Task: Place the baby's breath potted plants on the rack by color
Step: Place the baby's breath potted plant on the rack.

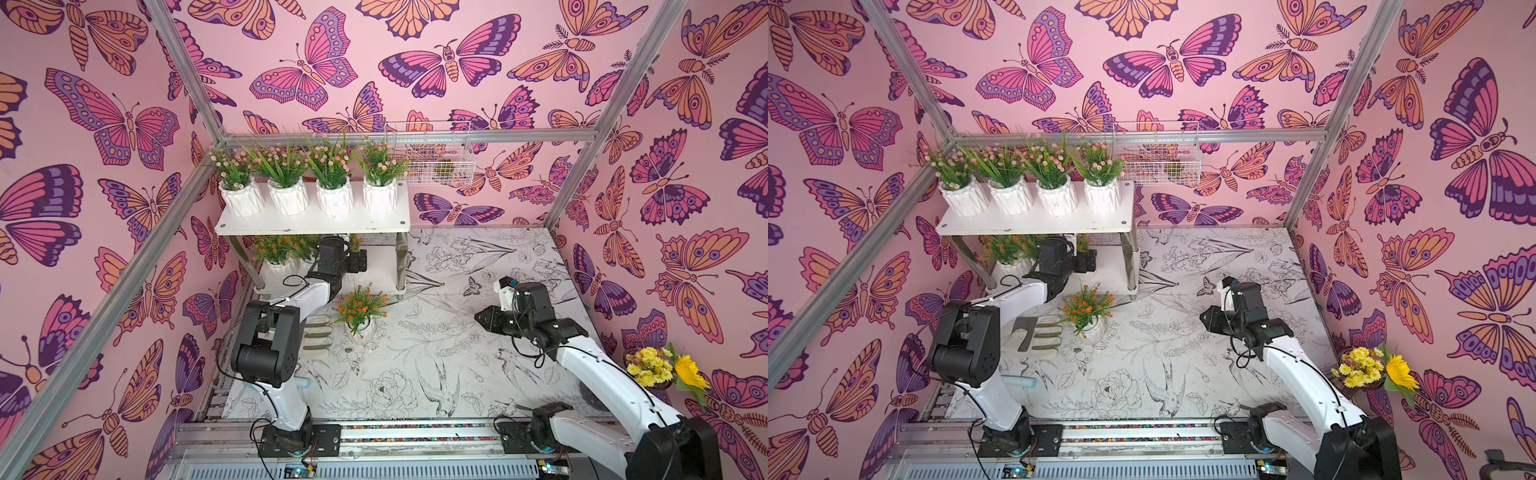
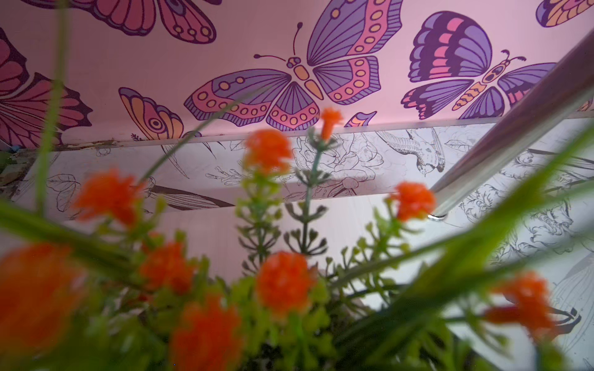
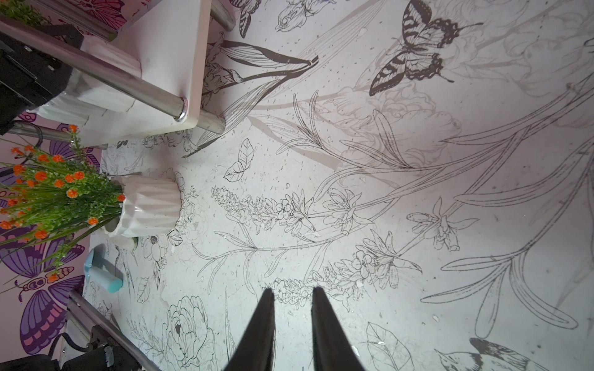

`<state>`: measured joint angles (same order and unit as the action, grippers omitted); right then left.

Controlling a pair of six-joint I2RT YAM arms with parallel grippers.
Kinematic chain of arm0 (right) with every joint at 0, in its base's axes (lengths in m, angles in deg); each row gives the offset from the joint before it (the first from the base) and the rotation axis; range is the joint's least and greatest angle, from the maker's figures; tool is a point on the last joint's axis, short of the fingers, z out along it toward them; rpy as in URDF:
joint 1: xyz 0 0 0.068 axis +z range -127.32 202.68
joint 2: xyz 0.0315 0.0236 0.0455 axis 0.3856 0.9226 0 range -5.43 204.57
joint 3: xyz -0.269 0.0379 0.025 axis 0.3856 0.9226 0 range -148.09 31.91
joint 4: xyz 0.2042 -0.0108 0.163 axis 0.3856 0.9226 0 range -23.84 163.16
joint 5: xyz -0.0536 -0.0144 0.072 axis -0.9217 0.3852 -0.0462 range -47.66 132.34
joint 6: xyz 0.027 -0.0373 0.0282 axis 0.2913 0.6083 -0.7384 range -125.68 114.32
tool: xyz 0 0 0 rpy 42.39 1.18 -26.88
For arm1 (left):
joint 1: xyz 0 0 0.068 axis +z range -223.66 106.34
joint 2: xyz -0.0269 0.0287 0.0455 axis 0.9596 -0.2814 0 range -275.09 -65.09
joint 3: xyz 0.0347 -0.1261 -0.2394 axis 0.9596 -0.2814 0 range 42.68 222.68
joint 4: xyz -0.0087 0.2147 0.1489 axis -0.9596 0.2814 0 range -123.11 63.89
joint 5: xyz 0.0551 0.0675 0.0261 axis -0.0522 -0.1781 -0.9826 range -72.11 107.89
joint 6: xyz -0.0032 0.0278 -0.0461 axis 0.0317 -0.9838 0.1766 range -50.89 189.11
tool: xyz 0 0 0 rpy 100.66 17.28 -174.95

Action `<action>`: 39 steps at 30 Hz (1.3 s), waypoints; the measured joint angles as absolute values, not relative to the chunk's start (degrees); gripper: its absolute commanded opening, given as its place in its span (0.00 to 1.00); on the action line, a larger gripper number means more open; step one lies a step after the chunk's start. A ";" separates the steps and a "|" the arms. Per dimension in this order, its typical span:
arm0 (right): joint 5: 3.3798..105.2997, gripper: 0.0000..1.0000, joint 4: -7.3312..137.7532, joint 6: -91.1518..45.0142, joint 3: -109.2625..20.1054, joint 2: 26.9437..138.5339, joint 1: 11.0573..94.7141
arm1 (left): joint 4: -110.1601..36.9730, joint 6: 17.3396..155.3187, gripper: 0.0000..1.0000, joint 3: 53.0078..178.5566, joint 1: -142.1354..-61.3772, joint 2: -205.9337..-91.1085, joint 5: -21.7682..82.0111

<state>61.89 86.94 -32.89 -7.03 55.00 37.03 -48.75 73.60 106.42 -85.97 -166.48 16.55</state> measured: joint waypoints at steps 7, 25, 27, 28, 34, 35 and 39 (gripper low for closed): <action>61.89 0.23 87.00 -32.89 -7.03 54.01 37.01 | -47.92 73.38 1.00 106.40 -86.43 -165.51 15.85; 62.83 0.24 86.41 -32.91 -6.04 53.95 37.01 | -36.73 73.05 1.00 101.55 -88.07 -152.07 15.30; 63.16 0.24 85.82 -32.93 -6.00 54.80 37.01 | -35.94 73.16 1.00 100.17 -88.29 -150.13 15.30; 63.31 0.24 85.45 -32.95 -5.98 55.17 37.01 | -35.66 73.21 1.00 99.67 -88.33 -149.34 15.30; 63.40 0.24 83.24 -33.80 -5.96 58.19 38.52 | -34.43 73.80 1.00 96.74 -88.36 -144.82 15.06; 63.38 0.25 82.85 -33.98 -5.96 58.89 39.26 | -34.26 74.04 1.00 96.11 -88.36 -144.01 15.02; 62.88 0.26 81.30 -34.42 -6.04 61.82 42.52 | -33.43 74.50 1.00 93.77 -88.42 -140.44 14.89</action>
